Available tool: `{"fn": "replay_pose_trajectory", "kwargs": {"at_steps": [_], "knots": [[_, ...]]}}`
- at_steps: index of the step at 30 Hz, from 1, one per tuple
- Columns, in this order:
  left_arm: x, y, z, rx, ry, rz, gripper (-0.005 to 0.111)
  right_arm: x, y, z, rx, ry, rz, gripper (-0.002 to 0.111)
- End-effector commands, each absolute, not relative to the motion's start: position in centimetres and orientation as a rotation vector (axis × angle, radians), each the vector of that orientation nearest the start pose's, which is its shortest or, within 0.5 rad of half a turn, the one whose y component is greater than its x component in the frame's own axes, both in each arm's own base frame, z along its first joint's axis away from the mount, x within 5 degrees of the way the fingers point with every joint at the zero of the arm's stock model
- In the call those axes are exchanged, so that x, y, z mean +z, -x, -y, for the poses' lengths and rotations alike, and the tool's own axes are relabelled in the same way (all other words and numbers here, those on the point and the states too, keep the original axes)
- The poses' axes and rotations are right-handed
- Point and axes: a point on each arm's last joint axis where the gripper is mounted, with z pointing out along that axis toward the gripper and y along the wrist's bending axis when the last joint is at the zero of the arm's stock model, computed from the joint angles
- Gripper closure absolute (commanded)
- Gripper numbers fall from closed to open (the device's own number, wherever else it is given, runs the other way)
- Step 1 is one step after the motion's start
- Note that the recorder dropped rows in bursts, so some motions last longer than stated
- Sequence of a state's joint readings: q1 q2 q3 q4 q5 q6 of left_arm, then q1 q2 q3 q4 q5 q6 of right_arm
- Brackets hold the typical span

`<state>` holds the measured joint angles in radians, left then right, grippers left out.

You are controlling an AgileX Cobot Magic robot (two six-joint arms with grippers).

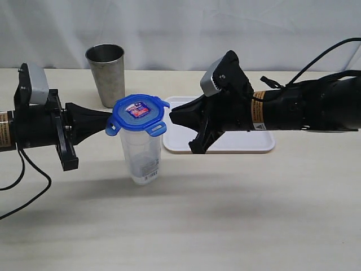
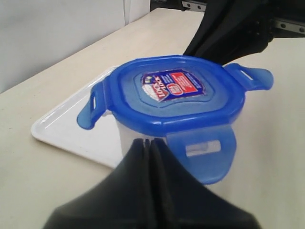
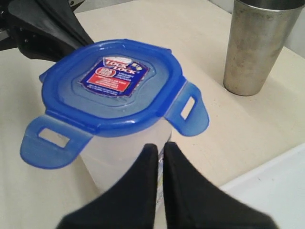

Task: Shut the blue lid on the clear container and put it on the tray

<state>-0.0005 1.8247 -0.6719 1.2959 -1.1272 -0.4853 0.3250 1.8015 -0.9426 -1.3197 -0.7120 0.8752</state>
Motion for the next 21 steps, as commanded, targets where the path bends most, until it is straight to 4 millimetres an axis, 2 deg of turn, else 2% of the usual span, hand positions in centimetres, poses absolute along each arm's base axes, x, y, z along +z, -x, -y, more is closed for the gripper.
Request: {"fn": "replay_pose_trajectory", "kwargs": {"at_steps": [1,7,10,14,16,18,21], "knots": [[15.5,-29.0,7.8,-0.767,-1.011,-1.61,0.107,19.5,-32.2,-16.9,0.691,1.055,-1.764,0.104],[15.4,-29.3,7.5,-0.728,-0.978,-1.644,0.107,19.5,-32.3,-16.9,0.684,1.059,-1.768,0.104],[15.2,-29.9,7.1,-0.671,-0.904,-1.699,0.107,19.3,-32.8,-16.2,0.558,1.033,-1.836,0.104],[15.2,-30.2,6.6,-0.647,-0.865,-1.72,0.107,20.5,-32.8,-15.6,0.487,1.001,-1.845,0.104],[15.9,-30.0,6.0,-0.644,-0.826,-1.724,0.107,21.8,-32.4,-15.5,0.505,0.961,-1.832,0.104],[17.7,-28.6,4.9,-0.593,-0.792,-1.697,0.107,23.0,-31.7,-15.8,0.585,0.944,-1.799,0.104],[18.5,-27.6,4.5,-0.56,-0.807,-1.676,0.107,22.9,-30.7,-16.4,0.711,1.041,-1.782,0.104]]}}
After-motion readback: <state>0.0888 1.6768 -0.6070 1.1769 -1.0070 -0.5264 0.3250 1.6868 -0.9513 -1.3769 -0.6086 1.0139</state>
